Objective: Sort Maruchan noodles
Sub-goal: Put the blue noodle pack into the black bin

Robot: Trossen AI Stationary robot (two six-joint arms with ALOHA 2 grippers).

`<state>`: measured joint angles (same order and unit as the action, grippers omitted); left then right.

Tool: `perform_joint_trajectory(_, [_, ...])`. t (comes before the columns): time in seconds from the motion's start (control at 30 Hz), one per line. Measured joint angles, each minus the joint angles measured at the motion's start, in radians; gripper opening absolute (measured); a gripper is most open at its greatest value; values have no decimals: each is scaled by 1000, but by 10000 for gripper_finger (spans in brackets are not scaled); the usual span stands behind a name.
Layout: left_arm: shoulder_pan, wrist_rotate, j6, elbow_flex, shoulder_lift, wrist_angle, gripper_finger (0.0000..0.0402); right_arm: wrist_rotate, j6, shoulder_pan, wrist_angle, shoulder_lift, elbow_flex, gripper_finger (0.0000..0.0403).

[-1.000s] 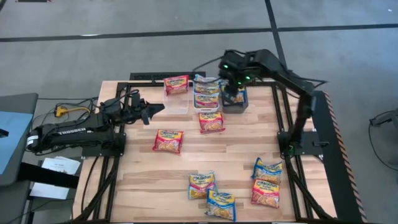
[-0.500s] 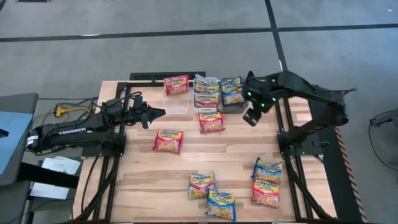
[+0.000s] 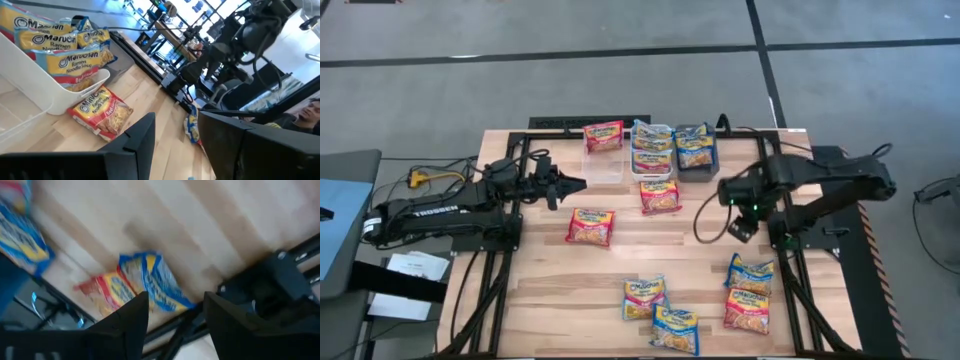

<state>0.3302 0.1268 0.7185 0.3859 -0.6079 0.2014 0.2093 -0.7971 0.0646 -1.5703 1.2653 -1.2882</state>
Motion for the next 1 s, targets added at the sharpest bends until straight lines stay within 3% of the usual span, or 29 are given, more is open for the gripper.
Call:
perform_joint_trajectory(0.47, [0, -1, 4, 0, 0, -8, 135, 110, -77, 219, 129, 85, 196, 230])
perform_joint_trajectory(1.0, [0, -7, 3, 0, 0, -9, 135, 147, -96, 313, 348, 254, 327, 230])
